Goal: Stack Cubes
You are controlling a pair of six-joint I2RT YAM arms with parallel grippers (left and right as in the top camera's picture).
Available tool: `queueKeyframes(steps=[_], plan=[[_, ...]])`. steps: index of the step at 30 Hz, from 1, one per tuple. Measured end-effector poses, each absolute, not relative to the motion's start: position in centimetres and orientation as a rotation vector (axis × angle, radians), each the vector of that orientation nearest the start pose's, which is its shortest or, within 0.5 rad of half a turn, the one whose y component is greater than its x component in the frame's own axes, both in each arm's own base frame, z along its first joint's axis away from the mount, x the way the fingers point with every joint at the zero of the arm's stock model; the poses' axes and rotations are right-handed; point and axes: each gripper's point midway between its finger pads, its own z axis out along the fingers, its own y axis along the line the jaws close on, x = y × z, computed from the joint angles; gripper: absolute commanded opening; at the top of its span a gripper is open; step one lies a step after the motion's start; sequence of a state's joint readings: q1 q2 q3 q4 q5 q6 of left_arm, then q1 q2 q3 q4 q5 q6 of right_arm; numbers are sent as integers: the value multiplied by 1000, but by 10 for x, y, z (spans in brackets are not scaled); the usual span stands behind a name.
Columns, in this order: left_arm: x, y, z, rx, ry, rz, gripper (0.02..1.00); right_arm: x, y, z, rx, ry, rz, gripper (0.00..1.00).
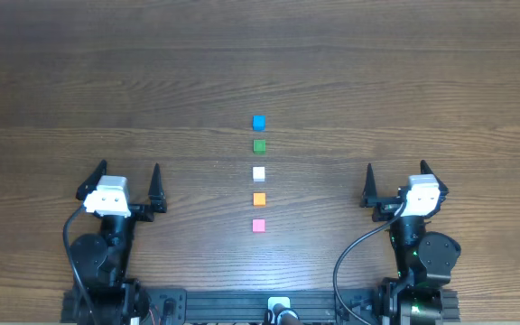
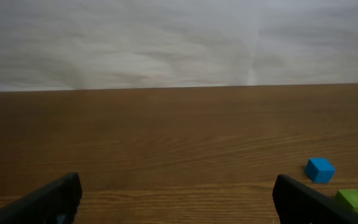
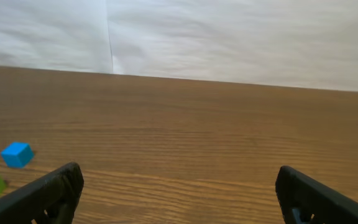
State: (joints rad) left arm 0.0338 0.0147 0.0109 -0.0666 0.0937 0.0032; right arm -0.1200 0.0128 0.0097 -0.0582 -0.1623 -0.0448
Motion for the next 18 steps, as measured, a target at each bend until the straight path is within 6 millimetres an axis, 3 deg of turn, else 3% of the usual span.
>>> queueKeyframes(steps=[18], plan=[[246,-8,159,47,1640,-49,1000,246,0,161,-36,1631,43,991]])
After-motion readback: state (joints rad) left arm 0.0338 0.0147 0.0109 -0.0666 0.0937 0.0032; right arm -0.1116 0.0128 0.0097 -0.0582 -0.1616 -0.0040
